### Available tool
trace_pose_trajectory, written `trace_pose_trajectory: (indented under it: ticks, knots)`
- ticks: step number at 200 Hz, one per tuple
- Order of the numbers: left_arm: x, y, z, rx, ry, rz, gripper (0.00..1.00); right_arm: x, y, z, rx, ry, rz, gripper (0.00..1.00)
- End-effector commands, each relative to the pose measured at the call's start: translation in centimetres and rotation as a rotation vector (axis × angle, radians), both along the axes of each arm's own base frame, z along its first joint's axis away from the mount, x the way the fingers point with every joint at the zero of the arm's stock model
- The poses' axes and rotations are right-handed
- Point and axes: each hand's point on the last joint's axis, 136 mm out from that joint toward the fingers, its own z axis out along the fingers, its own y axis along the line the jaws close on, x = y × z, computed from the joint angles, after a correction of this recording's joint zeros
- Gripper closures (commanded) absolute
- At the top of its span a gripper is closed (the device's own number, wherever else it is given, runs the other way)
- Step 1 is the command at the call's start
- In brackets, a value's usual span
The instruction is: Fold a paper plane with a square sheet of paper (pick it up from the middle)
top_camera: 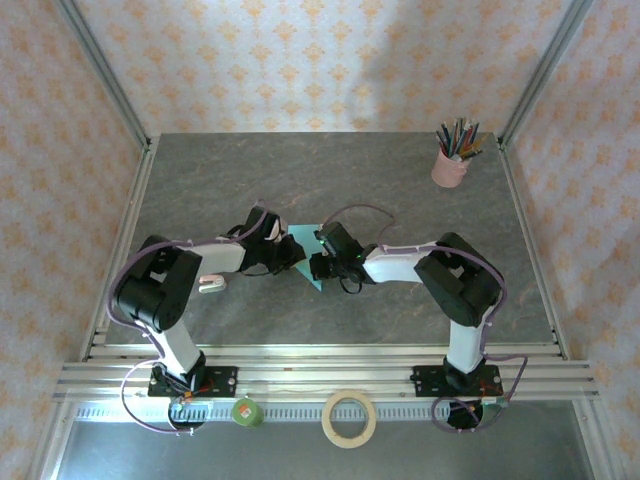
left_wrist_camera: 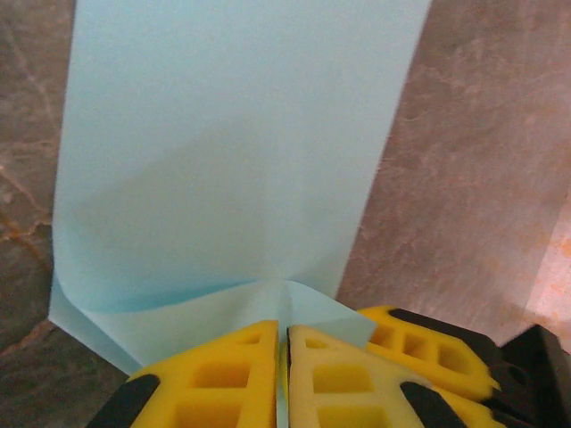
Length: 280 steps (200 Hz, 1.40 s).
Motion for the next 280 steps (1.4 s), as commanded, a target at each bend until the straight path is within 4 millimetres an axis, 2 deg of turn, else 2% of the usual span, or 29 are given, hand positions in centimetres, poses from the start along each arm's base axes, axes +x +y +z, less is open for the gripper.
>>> trace_pose_trajectory:
  ticks: [1,47,104,137,162,192,210,259,280]
  knots:
    - [-0.7,0.6,-0.2,0.043,-0.007,-0.01,0.87,-1.9,-2.9,-4.4,-0.132,0.119,-0.03,0.92]
    - [-1.7,1.2,-2.0,0.074,0.035,-0.013,0.88,-2.0,-3.0,-4.7,-0.129,0.136,-0.037,0.93]
    - [-1.4,1.5,-3.2,0.103,0.059,0.001,0.9,-1.9,-2.9,-4.6,-0.124,0.136,-0.036,0.93]
    - [-1.9,2.4,-4.4,0.156,0.1,0.027,0.91,-1.7,-2.6,-4.2,-0.113,0.132,-0.034,0.92]
    - [-2.2,3.2,-4.9,0.203,0.121,0.04,0.91,-1.1,-1.9,-2.5,-0.071,0.112,-0.043,0.86]
    - [-2.5,3.8,-5.5,0.238,0.135,0.047,0.91,0.8,-2.1,1.4,-0.041,0.052,-0.139,0.76]
    - [-2.5,3.7,-5.6,0.238,0.136,0.044,0.92,1.2,-2.1,3.2,-0.029,0.048,-0.159,0.72]
    - [-2.4,3.7,-5.6,0.236,0.133,0.044,0.92,0.8,-2.7,5.8,0.031,0.003,-0.176,0.68]
    - [-2.5,3.7,-5.6,0.234,0.133,0.044,0.92,-0.8,-0.6,6.8,0.135,0.045,-0.06,0.74]
